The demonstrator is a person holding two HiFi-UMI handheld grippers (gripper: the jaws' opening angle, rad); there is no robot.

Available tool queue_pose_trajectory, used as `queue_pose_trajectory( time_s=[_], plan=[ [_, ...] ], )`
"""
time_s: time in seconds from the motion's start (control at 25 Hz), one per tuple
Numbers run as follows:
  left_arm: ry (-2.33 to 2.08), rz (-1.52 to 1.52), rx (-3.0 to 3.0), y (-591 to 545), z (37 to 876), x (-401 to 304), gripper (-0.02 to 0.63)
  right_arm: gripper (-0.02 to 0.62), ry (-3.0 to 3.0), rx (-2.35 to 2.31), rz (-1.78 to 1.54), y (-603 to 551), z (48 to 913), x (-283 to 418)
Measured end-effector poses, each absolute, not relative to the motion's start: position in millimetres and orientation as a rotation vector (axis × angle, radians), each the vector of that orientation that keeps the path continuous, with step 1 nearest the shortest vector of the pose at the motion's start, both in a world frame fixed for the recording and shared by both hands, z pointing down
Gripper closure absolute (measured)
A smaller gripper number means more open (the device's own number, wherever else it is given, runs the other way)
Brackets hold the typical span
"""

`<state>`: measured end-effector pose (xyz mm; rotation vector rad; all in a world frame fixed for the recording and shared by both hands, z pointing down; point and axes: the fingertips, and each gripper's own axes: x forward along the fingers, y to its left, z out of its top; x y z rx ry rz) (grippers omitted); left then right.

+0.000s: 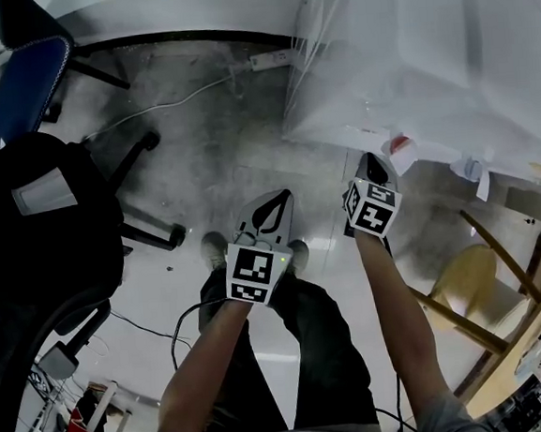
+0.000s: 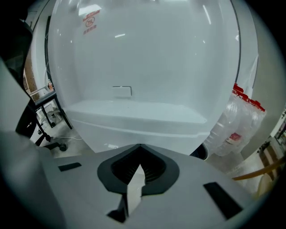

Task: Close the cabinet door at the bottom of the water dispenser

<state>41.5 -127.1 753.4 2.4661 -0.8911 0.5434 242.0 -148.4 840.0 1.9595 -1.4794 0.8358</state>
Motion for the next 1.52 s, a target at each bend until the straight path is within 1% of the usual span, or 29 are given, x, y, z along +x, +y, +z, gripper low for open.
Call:
queue_pose_trajectory(
  time_s=[0.2, 0.44, 1.04, 1.52],
  plan=[
    [-0.887, 0.531, 2.473, -132.4, 755.6, 44.6, 0.601, 0.589, -1.491, 1.954, 0.765, -151.2, 839.4, 243.5],
    [-0.866, 0.539, 2.472, -127.5, 752.5, 42.5, 0.601, 0.589, -1.491, 1.974, 0.782, -150.9, 834.3, 243.2],
    [-0.824, 0.527, 2.495, -121.5, 699.8, 39.0, 0.601, 0.589, -1.590, 2.024, 0.822, -122.3, 774.1, 199.2],
    [-0.775, 0.530, 2.494, -99.1, 667.1, 36.8, 0.601, 0.589, -1.607, 2.075, 0.834, -97.8, 731.3, 187.0]
  ],
)
